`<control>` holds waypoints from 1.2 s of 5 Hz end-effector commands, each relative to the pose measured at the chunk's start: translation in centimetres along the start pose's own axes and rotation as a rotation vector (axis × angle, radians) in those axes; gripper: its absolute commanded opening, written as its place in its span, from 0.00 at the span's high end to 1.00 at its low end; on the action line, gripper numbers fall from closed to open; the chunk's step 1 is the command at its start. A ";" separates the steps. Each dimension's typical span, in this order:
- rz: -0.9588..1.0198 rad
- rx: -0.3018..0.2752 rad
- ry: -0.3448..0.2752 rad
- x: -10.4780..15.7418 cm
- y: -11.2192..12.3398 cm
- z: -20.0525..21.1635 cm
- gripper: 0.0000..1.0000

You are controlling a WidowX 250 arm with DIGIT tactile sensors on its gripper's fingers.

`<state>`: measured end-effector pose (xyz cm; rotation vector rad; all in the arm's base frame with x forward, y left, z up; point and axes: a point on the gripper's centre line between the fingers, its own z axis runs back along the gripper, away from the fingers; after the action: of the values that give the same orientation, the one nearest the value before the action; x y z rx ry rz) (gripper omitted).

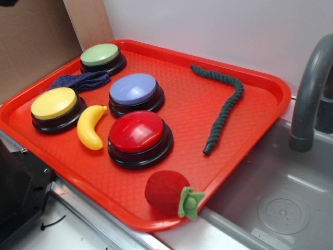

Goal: Push the purple button.

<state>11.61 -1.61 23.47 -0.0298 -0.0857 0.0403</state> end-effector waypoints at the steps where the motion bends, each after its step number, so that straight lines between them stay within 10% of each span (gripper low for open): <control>1: 0.000 0.000 0.000 0.0 0.0 0.0 0.00; 2: -0.018 0.002 0.100 3.7 1.8 -4.9 0.00; 3: -0.088 -0.053 0.066 6.5 1.6 -6.7 0.00; 6: -0.103 0.029 -0.039 11.7 2.4 -15.7 0.00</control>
<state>23.78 1.02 7.78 0.0011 -0.0861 -0.0487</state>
